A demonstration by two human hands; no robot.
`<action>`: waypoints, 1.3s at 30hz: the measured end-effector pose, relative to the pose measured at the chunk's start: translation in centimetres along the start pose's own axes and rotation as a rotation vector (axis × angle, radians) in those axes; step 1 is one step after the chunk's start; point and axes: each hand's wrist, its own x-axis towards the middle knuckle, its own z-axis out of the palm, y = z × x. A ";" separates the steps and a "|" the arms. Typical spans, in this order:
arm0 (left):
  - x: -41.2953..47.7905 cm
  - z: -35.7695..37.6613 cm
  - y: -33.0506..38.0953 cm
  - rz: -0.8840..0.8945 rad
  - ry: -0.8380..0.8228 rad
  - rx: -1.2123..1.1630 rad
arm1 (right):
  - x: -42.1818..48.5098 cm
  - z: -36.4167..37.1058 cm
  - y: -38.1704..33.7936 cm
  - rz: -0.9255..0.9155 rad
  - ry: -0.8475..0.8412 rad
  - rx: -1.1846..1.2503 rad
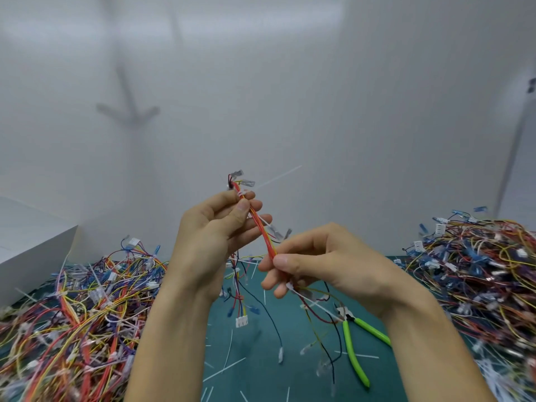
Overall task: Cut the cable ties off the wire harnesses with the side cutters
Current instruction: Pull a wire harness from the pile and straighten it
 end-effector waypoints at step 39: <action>0.1 -2.3 1.0 0.134 -0.088 0.366 | 0.1 -2.0 1.3 0.077 0.307 0.082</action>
